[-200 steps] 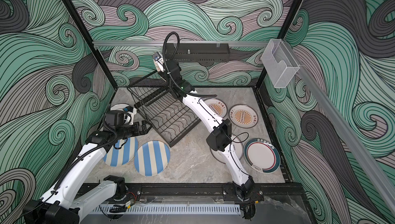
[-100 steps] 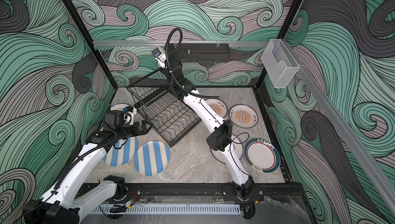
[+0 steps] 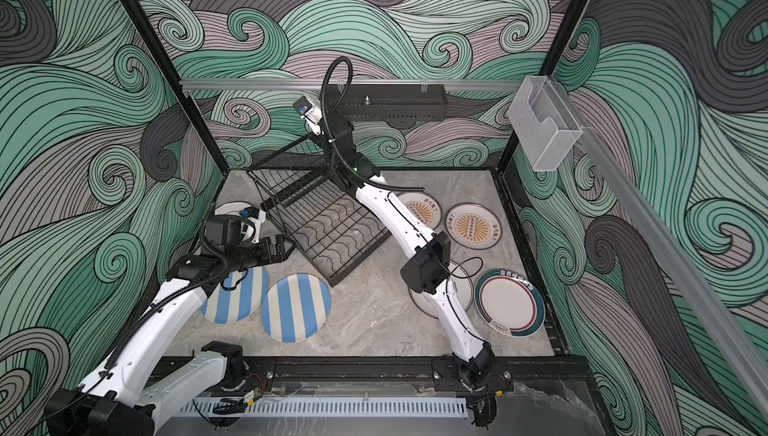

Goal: Load the plates into the dish rack
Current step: 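Carry the upright plate over the rack's far end with the right gripper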

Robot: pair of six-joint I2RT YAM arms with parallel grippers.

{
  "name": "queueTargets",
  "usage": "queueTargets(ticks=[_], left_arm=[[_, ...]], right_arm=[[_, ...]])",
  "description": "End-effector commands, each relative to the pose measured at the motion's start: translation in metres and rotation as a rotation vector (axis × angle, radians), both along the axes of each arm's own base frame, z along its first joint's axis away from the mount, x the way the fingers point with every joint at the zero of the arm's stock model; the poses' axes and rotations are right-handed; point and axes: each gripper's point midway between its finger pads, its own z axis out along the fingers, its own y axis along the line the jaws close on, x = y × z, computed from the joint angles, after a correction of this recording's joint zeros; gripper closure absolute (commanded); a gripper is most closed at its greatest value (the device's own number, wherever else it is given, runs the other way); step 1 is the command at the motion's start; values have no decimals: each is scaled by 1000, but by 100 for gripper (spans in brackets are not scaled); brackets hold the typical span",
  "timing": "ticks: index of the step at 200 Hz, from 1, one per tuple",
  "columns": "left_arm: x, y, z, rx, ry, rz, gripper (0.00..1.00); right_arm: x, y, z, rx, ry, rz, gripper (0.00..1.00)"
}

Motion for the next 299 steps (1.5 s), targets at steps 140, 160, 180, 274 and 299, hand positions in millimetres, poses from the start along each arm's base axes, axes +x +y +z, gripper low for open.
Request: queueTargets(ticks=[140,160,180,274,299], left_arm=[[0,2,0,3,-4,7,1],[0,3,0,7,-4,10,1],[-1,3,0,10,-3,13,1],[-5,8,-4,12,12,47,1],[-8,11,-7,15,19,67,1]], right_arm=[[18,-10,11,87,-83,-5,100],[21,-12,5,91,-72,-16,100],[26,-14,-4,86,-58,-30,100],[31,-19,-10,79,-40,-51,83],[29,-20,-8,78,-35,-51,66]])
